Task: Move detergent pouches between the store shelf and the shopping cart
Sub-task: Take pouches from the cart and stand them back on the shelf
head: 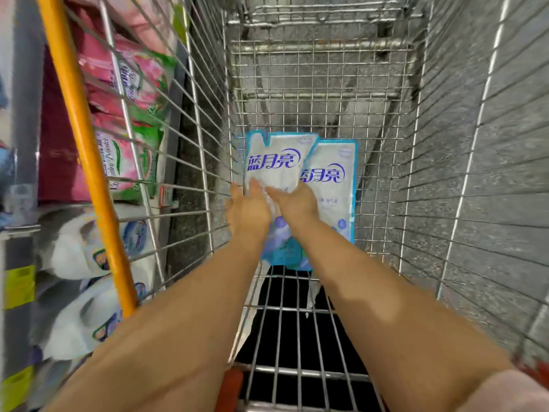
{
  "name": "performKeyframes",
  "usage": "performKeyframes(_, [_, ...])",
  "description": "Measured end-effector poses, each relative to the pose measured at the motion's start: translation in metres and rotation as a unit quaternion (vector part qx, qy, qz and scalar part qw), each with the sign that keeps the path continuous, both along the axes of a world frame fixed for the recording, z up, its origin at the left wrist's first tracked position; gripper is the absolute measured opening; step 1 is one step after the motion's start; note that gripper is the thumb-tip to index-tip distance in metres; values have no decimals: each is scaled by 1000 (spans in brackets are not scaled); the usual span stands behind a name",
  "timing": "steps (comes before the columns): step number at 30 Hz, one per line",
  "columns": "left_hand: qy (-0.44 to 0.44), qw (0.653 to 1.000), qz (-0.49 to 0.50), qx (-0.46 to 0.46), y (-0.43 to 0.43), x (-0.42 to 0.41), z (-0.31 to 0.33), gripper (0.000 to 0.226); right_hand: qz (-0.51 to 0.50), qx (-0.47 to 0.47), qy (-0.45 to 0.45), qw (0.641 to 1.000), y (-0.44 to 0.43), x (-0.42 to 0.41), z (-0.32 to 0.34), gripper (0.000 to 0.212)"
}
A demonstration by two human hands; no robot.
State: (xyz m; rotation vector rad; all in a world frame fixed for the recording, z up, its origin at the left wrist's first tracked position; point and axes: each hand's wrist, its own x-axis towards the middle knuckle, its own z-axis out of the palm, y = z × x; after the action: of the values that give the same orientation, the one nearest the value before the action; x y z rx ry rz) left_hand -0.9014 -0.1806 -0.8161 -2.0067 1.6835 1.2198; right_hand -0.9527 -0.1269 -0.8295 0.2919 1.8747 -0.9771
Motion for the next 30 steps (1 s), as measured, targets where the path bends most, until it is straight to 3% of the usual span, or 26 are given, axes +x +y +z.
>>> performKeyframes(2, [44, 998, 31, 24, -2, -4, 3, 70, -18, -2, 33, 999, 11, -5, 10, 32])
performKeyframes(5, [134, 988, 33, 70, -1, -16, 15, 64, -22, -19, 89, 996, 19, -17, 36, 38])
performKeyframes(7, [197, 977, 19, 86, 1, -24, 27, 80, 4, -44, 126, 991, 22, -30, 56, 48])
performKeyframes(9, [242, 966, 42, 79, 2, -27, 39, 86, 31, -58, 159, 985, 24, -44, 81, 42])
performKeyframes(13, [323, 942, 53, 76, 9, -32, 86, 32, 54, -110, 216, 969, 37, -56, 137, 42])
performKeyframes(16, [388, 919, 57, 23, 23, -31, 131, 37, 53, -163, 256, 951, 48, -53, 184, 50])
performKeyframes(20, [436, 895, 26, -86, 44, -19, 205, 42, 51, -240, 308, 919, 71, -42, 256, 44])
performKeyframes(25, [508, 834, -26, -216, 74, 19, 321, 24, 55, -358, 367, 857, 101, -10, 356, 42])
performKeyframes(30, [517, 776, -26, -360, 90, 88, 435, 51, 95, -458, 402, 787, 107, 47, 467, 39])
